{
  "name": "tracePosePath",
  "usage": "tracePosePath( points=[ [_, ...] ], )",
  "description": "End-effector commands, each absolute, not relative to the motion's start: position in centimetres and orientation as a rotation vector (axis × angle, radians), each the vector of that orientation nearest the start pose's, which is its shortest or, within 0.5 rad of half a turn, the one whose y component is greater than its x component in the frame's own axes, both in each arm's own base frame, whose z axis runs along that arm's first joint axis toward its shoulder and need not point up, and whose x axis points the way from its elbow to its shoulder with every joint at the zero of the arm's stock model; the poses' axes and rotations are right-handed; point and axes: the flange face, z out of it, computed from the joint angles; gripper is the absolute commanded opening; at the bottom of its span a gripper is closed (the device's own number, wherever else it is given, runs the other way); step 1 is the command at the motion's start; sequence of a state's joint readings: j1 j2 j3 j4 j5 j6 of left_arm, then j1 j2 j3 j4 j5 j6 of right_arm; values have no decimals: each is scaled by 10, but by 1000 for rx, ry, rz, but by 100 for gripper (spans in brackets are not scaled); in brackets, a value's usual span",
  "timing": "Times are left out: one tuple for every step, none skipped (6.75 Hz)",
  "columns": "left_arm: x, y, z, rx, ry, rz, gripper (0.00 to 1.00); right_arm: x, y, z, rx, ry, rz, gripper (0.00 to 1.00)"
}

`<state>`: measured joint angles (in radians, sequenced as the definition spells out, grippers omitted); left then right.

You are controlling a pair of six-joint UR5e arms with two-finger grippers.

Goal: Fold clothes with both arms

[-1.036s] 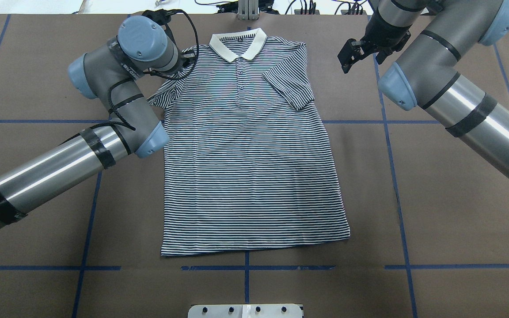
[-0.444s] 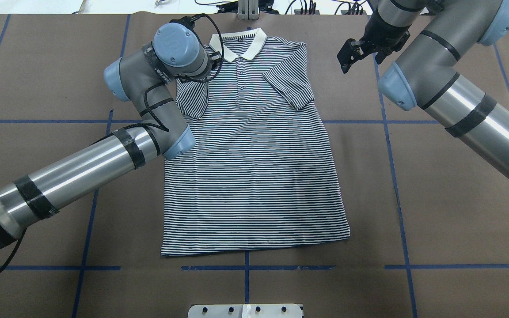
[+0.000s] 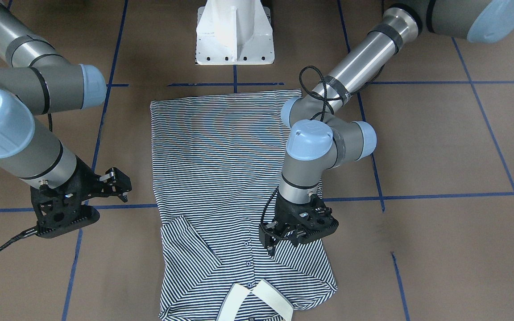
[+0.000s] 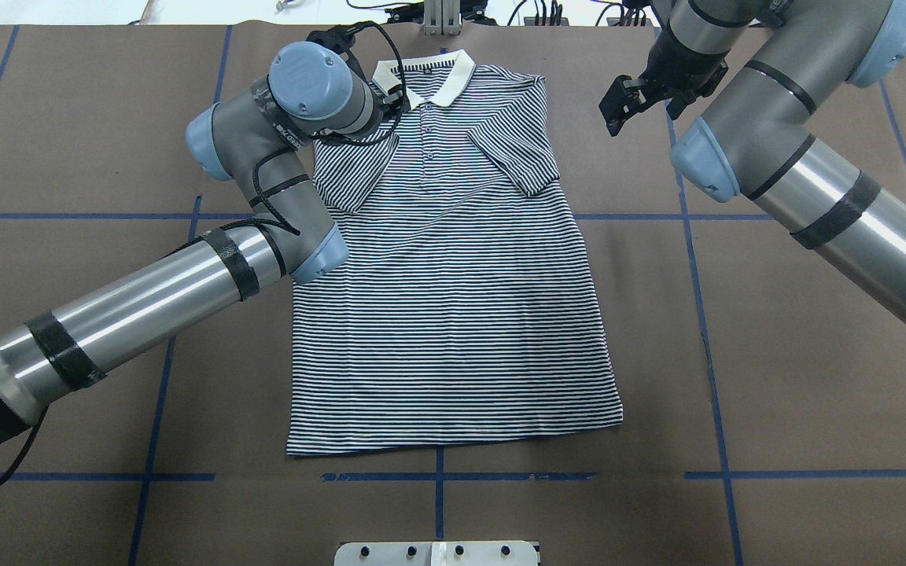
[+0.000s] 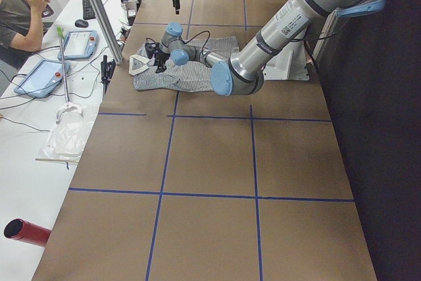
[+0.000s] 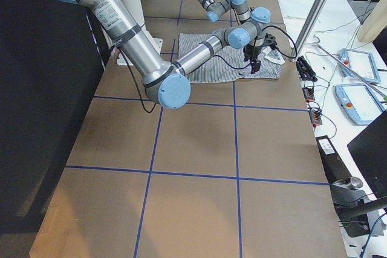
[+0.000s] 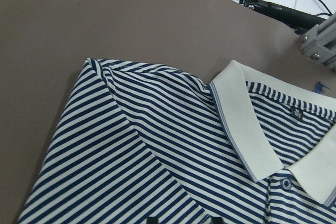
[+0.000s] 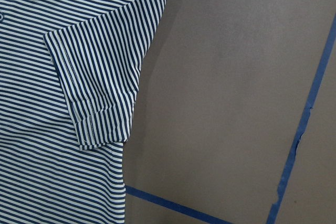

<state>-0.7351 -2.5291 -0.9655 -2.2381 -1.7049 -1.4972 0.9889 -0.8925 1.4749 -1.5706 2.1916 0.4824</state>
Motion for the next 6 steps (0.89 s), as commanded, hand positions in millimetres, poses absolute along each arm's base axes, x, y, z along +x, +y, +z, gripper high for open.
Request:
tracePosePath(
  points=[
    [534, -626, 221, 191, 1023, -394, 100, -338, -605, 303, 132, -829, -203, 100],
    [504, -599, 224, 187, 1007, -378, 100, -343, -557, 300, 110, -849, -142, 100],
    [475, -569, 216, 187, 966, -342, 100, -354, -493, 310, 105, -829, -104, 100],
    [446, -536, 211, 175, 940, -312, 100, -378, -434, 312, 116, -808, -69, 100],
    [435, -509, 222, 159, 940, -286, 100, -406, -391, 323, 92, -852, 5, 100],
    [417, -485, 235, 159, 948, -275, 100, -427, -341, 355, 125, -899, 51, 100]
  ],
)
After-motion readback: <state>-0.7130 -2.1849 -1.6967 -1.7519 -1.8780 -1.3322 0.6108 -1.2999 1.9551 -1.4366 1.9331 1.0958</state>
